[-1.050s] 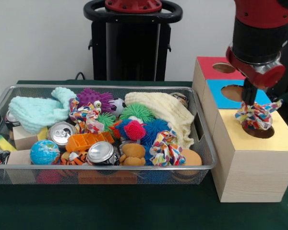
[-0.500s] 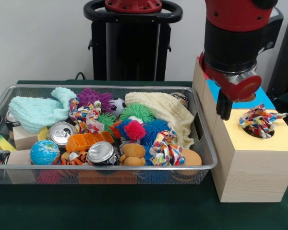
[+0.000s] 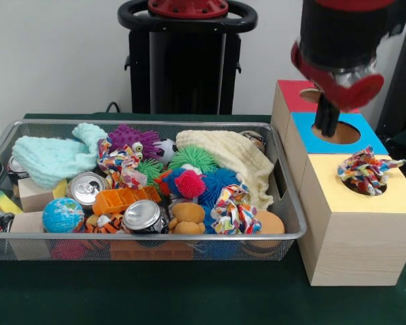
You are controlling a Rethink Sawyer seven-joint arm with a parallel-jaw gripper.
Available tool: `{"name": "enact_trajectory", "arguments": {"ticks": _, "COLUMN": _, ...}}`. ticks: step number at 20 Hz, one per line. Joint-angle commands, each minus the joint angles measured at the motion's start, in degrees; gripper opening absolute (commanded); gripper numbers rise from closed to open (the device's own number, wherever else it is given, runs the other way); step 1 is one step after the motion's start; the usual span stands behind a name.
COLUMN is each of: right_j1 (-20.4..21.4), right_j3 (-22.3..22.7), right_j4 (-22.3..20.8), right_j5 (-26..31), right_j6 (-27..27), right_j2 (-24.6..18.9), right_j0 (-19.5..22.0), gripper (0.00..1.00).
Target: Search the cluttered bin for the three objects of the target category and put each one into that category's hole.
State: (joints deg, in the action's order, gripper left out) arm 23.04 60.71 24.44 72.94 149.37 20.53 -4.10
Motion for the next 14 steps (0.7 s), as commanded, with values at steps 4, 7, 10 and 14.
{"name": "enact_trajectory", "arguments": {"ticks": 4, "right_j1": 4.71, "right_j3": -2.72, "right_j4": -4.92, "right_j5": -0.38, "right_j6": 6.61, "right_j2": 2.11, "right_j0": 3.09, "gripper": 0.00}}
{"name": "enact_trajectory", "arguments": {"ticks": 7, "right_j1": 2.96, "right_j3": 1.11, "right_j4": -6.30, "right_j5": -13.64, "right_j6": 8.36, "right_j2": 2.92, "right_j0": 2.37, "gripper": 0.00}}
{"name": "enact_trajectory", "arguments": {"ticks": 10, "right_j1": 3.89, "right_j3": 2.45, "right_j4": -8.07, "right_j5": -15.24, "right_j6": 4.23, "right_j2": 2.87, "right_j0": 2.93, "gripper": 0.00}}
{"name": "enact_trajectory", "arguments": {"ticks": 14, "right_j1": 5.34, "right_j3": -0.72, "right_j4": -7.58, "right_j5": -9.88, "right_j6": 0.06, "right_j2": 0.81, "right_j0": 3.72, "gripper": 0.00}}
